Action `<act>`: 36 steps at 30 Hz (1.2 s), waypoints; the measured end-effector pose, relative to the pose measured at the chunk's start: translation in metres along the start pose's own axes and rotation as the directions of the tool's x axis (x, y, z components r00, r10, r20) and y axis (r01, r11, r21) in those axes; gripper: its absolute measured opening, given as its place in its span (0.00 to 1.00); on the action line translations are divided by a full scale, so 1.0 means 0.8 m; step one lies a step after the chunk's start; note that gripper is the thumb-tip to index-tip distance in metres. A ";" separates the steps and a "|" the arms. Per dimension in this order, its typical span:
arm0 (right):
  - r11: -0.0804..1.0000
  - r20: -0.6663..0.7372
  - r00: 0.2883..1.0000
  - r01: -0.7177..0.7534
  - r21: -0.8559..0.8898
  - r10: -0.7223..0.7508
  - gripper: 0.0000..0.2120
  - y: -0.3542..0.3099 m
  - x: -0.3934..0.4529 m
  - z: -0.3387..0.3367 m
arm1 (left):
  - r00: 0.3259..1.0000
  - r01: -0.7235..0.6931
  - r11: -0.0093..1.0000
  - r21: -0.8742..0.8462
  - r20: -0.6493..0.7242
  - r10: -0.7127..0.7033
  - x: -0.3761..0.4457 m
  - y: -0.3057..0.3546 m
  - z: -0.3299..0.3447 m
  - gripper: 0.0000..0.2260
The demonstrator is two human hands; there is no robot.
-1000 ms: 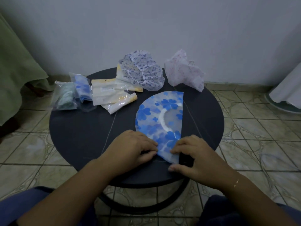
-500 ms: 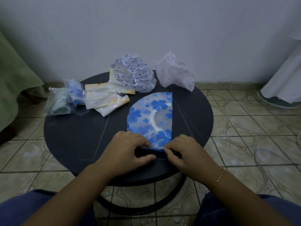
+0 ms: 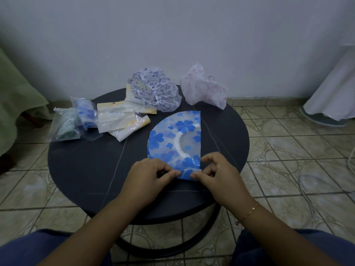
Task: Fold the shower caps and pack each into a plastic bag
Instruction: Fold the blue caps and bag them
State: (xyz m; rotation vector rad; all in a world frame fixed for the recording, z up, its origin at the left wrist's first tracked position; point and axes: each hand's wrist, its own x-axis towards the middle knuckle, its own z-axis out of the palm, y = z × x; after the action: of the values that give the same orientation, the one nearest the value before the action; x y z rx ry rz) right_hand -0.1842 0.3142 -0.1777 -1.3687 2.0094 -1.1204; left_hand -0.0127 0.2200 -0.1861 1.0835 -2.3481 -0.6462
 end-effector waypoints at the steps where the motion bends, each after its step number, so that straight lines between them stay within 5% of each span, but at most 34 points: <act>1: 1.000 -0.007 1.000 -0.021 0.019 0.021 0.18 -0.001 0.001 0.001 | 1.000 0.017 1.000 -0.009 -0.003 -0.017 0.000 0.000 0.000 0.08; 10: 0.994 -0.045 0.994 -0.102 -0.027 0.101 0.23 -0.008 0.005 0.005 | 0.997 0.074 0.997 -0.017 -0.026 -0.074 0.004 0.003 0.006 0.14; 18: 0.924 0.011 0.997 0.070 -0.375 -0.071 0.12 -0.006 0.000 0.005 | 0.997 0.065 0.998 0.028 -0.032 -0.064 0.005 0.006 0.007 0.11; 25: 0.804 0.081 0.987 0.160 -0.572 -0.139 0.16 -0.008 -0.006 0.002 | 0.994 0.099 0.993 -0.059 -0.039 -0.102 0.008 0.000 0.005 0.10; 36: 0.763 0.092 0.970 0.233 -0.603 -0.223 0.17 -0.004 -0.008 0.001 | 0.957 -0.288 0.944 0.159 0.096 0.275 0.008 -0.023 -0.015 0.07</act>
State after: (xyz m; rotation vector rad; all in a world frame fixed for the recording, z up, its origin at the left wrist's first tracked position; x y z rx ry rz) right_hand -0.1794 0.3190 -0.1757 -1.9739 2.3541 -0.5336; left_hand 0.0011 0.2018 -0.1863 0.7787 -2.5952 -0.3890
